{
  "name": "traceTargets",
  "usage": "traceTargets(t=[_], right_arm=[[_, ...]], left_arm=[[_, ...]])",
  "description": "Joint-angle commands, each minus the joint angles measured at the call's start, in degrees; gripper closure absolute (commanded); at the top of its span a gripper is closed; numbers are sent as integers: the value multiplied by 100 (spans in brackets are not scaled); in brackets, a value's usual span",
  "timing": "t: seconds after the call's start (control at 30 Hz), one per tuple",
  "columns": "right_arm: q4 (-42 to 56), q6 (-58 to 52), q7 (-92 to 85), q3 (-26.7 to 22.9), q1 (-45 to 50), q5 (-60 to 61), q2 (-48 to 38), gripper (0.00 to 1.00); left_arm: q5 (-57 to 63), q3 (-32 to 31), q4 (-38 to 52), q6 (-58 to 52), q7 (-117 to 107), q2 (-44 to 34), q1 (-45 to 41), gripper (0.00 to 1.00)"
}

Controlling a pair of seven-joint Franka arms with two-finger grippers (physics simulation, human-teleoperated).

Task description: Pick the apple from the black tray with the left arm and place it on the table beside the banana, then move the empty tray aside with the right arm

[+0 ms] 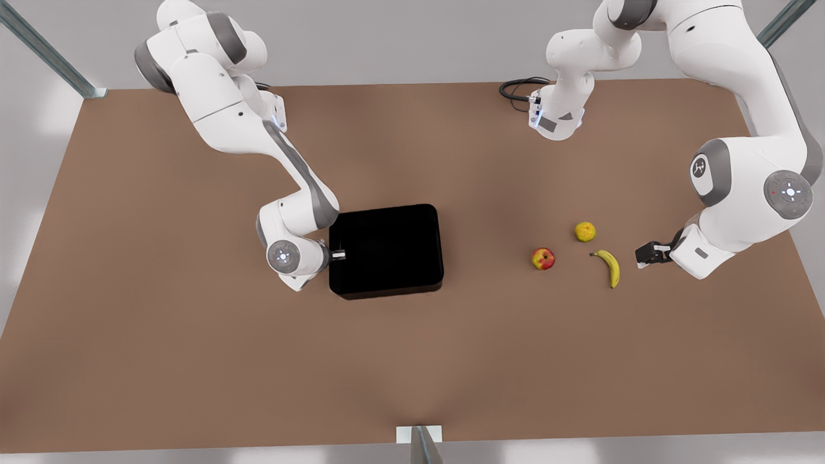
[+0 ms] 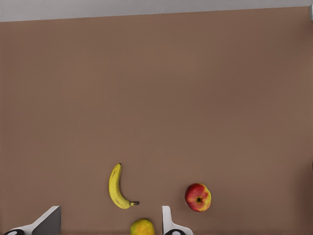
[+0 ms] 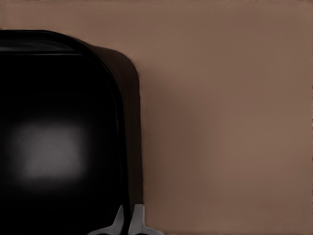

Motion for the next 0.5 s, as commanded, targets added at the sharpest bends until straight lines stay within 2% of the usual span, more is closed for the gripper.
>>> traceTargets(t=[0.0, 0.2, 0.3, 0.47], right_arm=[[62, -85, -397, -4, -7, -13, -68, 82], [264, -665, -476, -30, -191, -4, -446, 85], [783, -1412, -827, -100, -429, -4, -446, 85], [1310, -2132, -1557, -733, -526, -65, -499, 85]], left_arm=[[6, 0, 3, -2, 139, -6, 1, 0], [6, 0, 3, -2, 130, 2, 1, 0], [6, 0, 3, -2, 139, -6, 1, 0], [6, 0, 3, -2, 139, 2, 1, 0]])
